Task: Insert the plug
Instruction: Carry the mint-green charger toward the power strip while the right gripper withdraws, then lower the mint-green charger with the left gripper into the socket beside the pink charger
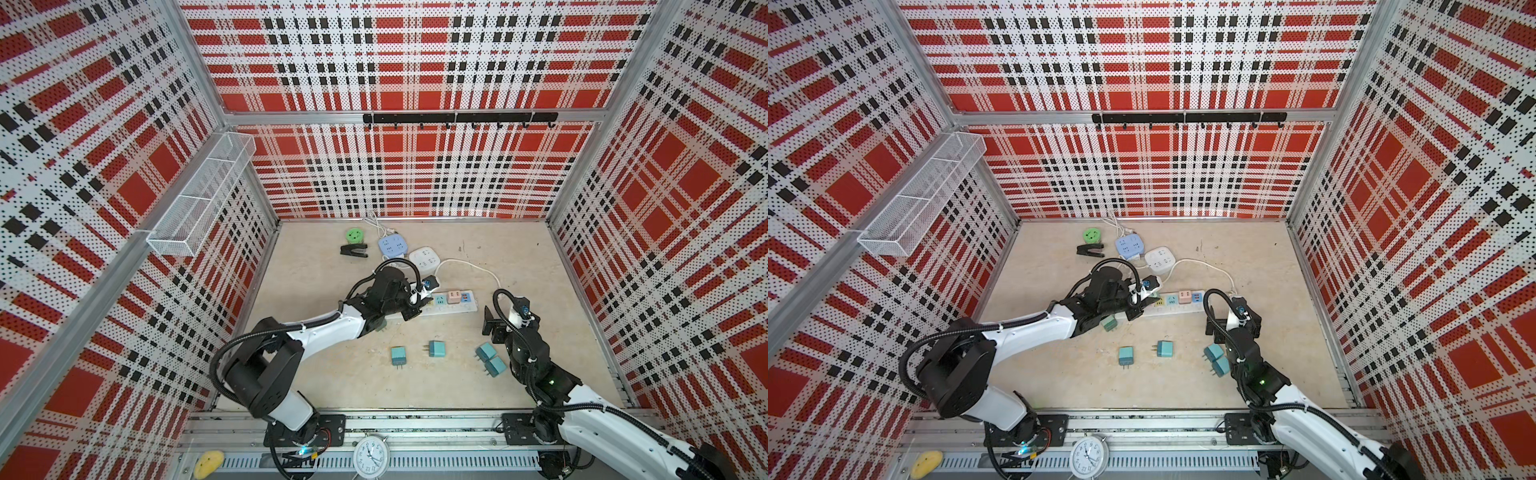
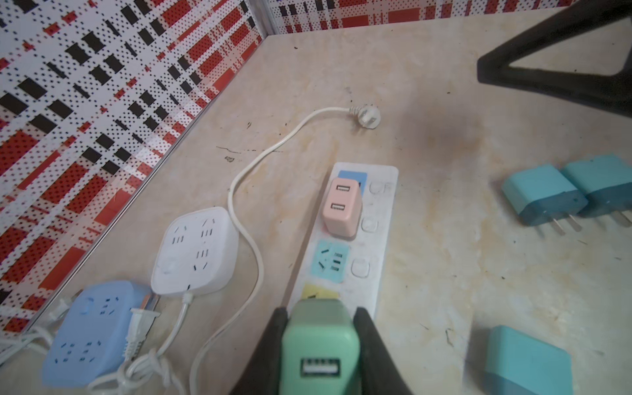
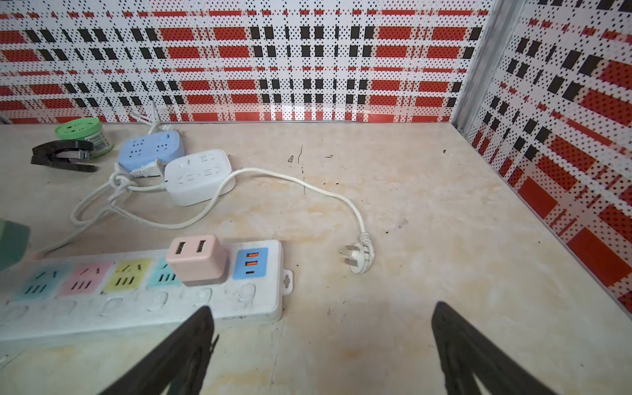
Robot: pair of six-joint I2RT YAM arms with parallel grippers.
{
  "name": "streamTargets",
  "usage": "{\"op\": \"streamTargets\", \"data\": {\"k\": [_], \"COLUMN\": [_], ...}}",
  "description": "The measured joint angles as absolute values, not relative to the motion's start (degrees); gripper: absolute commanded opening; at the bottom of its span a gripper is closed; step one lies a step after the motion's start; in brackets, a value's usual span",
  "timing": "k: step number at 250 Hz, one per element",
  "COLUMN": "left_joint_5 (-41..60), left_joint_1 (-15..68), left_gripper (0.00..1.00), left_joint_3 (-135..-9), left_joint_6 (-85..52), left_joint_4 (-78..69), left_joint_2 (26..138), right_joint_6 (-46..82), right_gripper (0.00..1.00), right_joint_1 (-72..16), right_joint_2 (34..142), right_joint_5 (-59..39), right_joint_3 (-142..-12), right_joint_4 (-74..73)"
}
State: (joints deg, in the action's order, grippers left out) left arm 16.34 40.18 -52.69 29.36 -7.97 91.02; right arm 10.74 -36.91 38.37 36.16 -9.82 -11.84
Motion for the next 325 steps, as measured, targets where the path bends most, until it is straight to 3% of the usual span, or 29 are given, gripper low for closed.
{"op": "streamTargets", "data": {"k": [56, 130, 325], "left_joint_5": [19.4, 24.1, 28.0], "left_joint_1": [39.6, 38.2, 39.5], "left_gripper": [0.00, 0.00, 0.00], "left_joint_3": [-64.5, -77.0, -83.4], "left_joint_6": [35.2, 43.6, 47.9], "left_joint_4": [1.7, 16.8, 22.0], "left_joint_2": [98.8, 105.9, 114.3], "right_joint_6": [11.7, 16.7, 20.1], "right_gripper": [1.00, 1.00, 1.00], "right_joint_1": [-35.0, -23.3, -20.8], "right_joint_2": [35.7, 34.4, 36.2], "right_joint_5": [34.1, 24.3, 20.4], "right_joint_3": [-9.8, -9.8, -9.8], "right_joint_4": [-10.9, -7.9, -6.4]}}
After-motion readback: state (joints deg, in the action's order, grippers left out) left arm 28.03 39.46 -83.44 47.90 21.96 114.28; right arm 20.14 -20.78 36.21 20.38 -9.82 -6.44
